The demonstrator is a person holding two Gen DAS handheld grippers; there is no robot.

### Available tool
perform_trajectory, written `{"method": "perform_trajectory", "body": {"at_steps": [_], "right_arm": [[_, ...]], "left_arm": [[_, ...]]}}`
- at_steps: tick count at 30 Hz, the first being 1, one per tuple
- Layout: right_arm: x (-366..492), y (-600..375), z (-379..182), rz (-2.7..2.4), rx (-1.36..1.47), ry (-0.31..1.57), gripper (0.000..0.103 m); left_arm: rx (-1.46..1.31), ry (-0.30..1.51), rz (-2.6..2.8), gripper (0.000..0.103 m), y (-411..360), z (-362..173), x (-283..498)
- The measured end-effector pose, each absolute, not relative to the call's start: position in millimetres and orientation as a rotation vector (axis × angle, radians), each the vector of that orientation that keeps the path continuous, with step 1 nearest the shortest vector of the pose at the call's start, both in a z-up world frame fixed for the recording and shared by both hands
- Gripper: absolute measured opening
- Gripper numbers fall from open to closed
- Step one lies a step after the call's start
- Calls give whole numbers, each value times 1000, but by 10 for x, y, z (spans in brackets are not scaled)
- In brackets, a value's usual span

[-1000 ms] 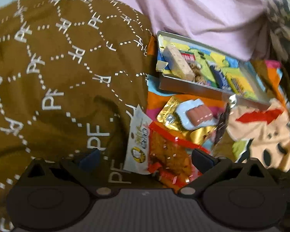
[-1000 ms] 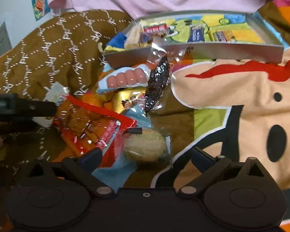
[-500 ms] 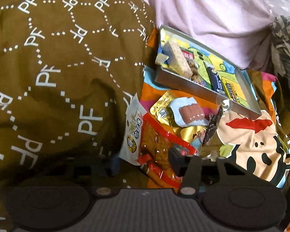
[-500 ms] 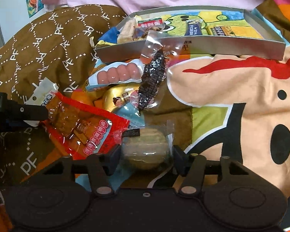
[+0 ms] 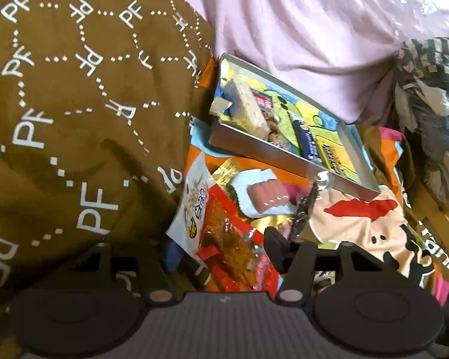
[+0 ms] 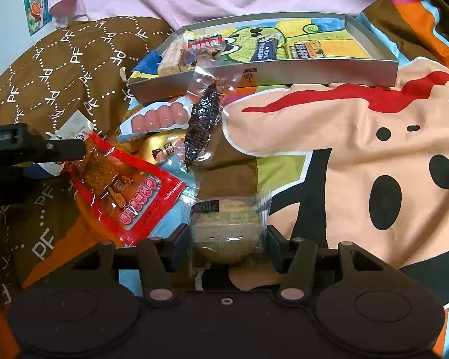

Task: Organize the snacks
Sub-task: 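Grasp the white-and-red spicy strip pack with the left tool while the right tool grasps the wrapped round cookie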

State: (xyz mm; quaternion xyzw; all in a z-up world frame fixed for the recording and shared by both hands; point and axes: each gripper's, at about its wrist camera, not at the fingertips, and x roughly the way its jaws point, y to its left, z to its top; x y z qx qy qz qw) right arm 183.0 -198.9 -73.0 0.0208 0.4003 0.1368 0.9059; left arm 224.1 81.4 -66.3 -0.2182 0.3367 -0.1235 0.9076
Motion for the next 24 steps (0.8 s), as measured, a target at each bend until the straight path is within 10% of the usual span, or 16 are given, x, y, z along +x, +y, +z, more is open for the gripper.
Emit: {"method": "perform_trajectory", "body": {"at_steps": [24], "right_arm": [[1880,-1949,-781,254,-47,781,57]], "left_arm": [[-395,671,-331,51,318,-871,2510]]}}
